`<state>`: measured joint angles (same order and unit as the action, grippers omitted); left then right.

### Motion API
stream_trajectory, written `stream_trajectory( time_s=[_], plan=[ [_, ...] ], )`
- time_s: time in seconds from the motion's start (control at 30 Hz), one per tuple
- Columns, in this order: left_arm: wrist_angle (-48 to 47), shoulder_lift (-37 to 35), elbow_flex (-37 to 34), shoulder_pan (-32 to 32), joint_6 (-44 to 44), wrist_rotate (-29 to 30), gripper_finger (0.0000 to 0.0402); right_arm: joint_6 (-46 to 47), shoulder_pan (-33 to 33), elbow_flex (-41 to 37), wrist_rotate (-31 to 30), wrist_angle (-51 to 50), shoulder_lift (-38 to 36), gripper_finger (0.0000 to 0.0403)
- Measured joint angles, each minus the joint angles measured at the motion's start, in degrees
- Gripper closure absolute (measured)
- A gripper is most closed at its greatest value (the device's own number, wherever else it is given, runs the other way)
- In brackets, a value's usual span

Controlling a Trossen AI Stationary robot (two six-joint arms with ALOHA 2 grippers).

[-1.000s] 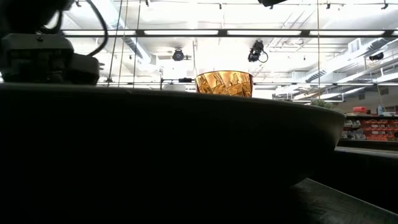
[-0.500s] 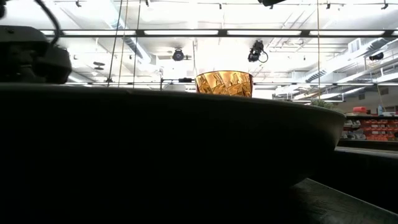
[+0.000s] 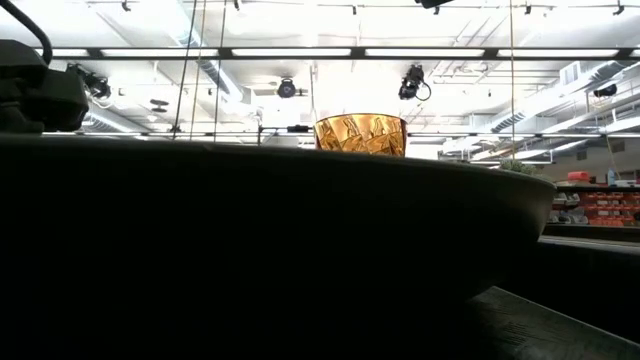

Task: Pick and place plate/cup/fork/spoon on tray
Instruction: Put the orange fork on the black serving tray, then put the yellow spoon on the black serving tray

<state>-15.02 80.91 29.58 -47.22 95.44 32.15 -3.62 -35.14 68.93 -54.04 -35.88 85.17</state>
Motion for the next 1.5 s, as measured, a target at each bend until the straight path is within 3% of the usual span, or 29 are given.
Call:
stream_trajectory(
  time_s=[0.37,0.53,0.77,0.97,1.3,1.5],
  plan=[
    [0.08,0.04,0.0,0.02,-0.09,0.19,0.0383,0.0,0.0,0.0,0.74,-0.2,0.0,0.0234],
    [-0.26,0.1,-0.02,0.03,-0.68,-0.36,0.0344,1.49,0.0,0.0,9.66,-0.83,0.0,0.0234],
    [-1.64,0.05,-0.02,0.06,-1.63,-4.66,0.0302,15.53,-0.28,-0.02,25.05,-9.64,0.0,0.0234],
    [-3.11,-3.03,-0.02,0.04,-3.84,-7.58,0.03,23.54,-2.44,-0.22,28.61,-15.46,-0.01,0.0234],
    [-2.57,-10.0,-0.02,0.12,-6.58,-3.08,0.0296,28.11,-2.89,-13.27,33.42,-4.62,-0.04,0.0216],
    [3.05,-10.43,-0.02,0.17,-10.29,-4.95,0.0294,30.48,0.1,-19.91,40.25,-3.27,-0.04,0.0184]
  ],
)
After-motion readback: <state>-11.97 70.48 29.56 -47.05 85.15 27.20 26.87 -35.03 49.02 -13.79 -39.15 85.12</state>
